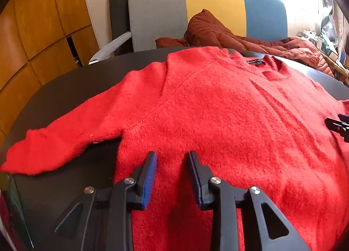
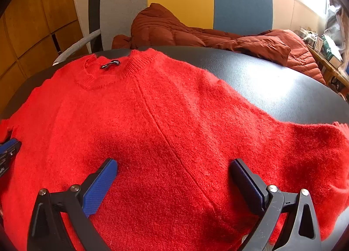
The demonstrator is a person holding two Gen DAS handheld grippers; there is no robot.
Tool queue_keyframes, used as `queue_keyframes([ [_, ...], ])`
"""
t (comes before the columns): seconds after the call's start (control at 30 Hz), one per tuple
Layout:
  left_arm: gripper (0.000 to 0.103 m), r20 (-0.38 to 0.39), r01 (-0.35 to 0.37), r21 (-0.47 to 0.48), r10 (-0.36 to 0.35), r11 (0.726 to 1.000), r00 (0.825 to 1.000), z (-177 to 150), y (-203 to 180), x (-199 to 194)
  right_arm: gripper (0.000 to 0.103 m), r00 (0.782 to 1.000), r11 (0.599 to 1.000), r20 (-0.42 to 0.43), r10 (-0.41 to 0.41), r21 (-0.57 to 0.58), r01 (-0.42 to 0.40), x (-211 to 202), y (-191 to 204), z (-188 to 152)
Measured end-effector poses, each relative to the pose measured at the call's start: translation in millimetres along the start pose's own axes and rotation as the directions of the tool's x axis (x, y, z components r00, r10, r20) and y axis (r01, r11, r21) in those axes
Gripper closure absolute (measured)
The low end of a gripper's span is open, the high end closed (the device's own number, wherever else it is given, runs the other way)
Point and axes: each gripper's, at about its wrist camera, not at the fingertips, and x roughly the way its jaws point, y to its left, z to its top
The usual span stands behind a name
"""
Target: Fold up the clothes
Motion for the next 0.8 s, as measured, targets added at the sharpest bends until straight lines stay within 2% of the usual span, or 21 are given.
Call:
queue_keyframes([
  [0.1,0.062,-0.004,0.006,-0.021,-0.006,1.0,1.0,9,6,8,0.0,1.0,1.0,-0.001,-0.003,0.005,0.003,7,-1,8],
  [0.2,0.061,-0.001,0.017,-0.046,-0.017,0.999,1.0,13,12,13,0.0,1.0,1.0,-0.003,0.006,0.012,-0.006,11,-3,13],
  [0.43,0.058,0.009,-0.03,-0.02,0.03,0.999,1.0,11,5,11,0.0,1.0,1.0,-0.009,0.025,0.012,-0.025,10,-5,15],
  [0.57,0.051,0.008,-0.053,-0.024,0.053,0.998,0.999,11,6,10,0.0,1.0,1.0,-0.012,0.011,0.021,-0.011,3,0,6],
  [0.8,0.05,0.013,-0.073,-0.004,0.073,0.997,0.997,5,4,4,0.0,1.0,0.999,-0.016,0.007,0.045,-0.006,-17,-6,-14],
])
